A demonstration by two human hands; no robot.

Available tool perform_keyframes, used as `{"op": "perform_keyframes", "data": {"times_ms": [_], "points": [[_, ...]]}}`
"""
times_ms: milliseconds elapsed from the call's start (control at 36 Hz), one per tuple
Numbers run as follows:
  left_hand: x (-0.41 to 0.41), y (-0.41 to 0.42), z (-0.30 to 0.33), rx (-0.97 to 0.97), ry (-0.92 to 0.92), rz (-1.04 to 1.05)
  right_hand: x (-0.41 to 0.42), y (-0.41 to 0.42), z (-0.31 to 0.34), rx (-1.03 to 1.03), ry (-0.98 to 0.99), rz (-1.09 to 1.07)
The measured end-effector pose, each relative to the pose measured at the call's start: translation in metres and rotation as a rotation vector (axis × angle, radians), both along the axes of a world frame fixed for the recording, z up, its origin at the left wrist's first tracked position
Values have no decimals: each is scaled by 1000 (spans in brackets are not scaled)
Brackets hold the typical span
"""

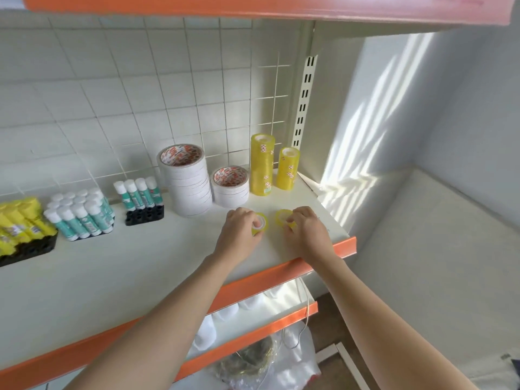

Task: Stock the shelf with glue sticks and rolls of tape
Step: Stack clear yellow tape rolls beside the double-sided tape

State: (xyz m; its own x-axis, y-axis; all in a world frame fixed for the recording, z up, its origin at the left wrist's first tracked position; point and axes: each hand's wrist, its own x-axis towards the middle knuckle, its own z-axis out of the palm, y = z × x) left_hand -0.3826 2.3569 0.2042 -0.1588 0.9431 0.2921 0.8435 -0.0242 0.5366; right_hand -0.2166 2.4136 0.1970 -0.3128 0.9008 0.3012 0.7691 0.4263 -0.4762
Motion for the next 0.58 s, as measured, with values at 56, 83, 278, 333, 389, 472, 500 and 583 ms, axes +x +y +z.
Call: {"op": "perform_keyframes", "data": {"times_ms": [56,83,278,333,389,472,500,583], "points": [[5,9,-3,1,-3,2,2,8,0,-21,3,-10],[8,12,-4,1,-9,10,3,12,0,-25,9,-15],[22,24,-10,10,3,39,10,23,-7,-54,74,-53],[23,28,-11,14,40,33,10,24,-9,-47,67,-54],[24,29,-12,11,89,30,11,25,-11,-32,64,-50],[24,23,-16,41,127,19,11,26,-11,-12,60,-36],[23,19,-18,52,137,14,11,26,-11,-8,58,-33],[16,9,-25,70,189,28,10,26,-10,-3,42,-33]]}}
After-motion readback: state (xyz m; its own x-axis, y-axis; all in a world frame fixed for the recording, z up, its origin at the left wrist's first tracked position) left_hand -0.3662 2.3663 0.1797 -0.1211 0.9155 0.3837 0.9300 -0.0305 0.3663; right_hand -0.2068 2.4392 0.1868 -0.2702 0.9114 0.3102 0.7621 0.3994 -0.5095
